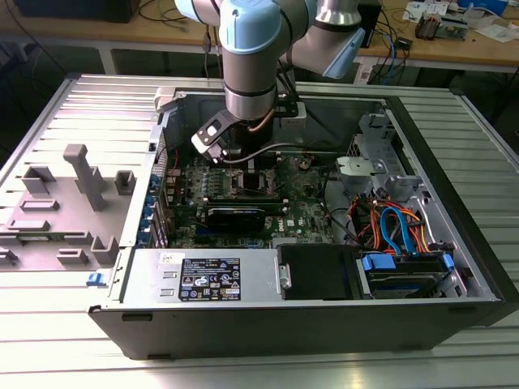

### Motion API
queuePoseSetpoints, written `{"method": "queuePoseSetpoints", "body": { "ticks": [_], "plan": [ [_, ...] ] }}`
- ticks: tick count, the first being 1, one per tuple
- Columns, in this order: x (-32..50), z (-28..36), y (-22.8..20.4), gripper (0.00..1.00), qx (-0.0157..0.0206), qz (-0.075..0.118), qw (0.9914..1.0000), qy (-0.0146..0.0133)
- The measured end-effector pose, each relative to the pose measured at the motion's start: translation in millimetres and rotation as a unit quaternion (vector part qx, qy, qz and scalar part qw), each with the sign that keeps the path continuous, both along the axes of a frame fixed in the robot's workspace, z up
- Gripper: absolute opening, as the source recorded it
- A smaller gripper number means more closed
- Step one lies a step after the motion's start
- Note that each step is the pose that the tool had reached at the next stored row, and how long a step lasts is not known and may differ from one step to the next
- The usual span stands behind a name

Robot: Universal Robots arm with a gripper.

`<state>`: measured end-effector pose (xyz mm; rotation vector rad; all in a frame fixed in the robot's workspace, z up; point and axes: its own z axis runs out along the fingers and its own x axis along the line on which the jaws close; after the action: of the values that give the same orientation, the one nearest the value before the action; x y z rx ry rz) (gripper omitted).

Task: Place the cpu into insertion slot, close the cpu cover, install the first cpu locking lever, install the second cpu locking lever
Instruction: 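Place the cpu into insertion slot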

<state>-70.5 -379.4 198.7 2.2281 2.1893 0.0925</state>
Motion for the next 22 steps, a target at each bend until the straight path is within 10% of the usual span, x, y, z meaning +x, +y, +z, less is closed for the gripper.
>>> {"method": "queuePoseSetpoints", "body": {
  "ticks": [22],
  "plan": [
    [0.0, 3.5, 0.0, 0.54, -0.0001, 0.000, 1.00000, 0.0000]
  ]
}}
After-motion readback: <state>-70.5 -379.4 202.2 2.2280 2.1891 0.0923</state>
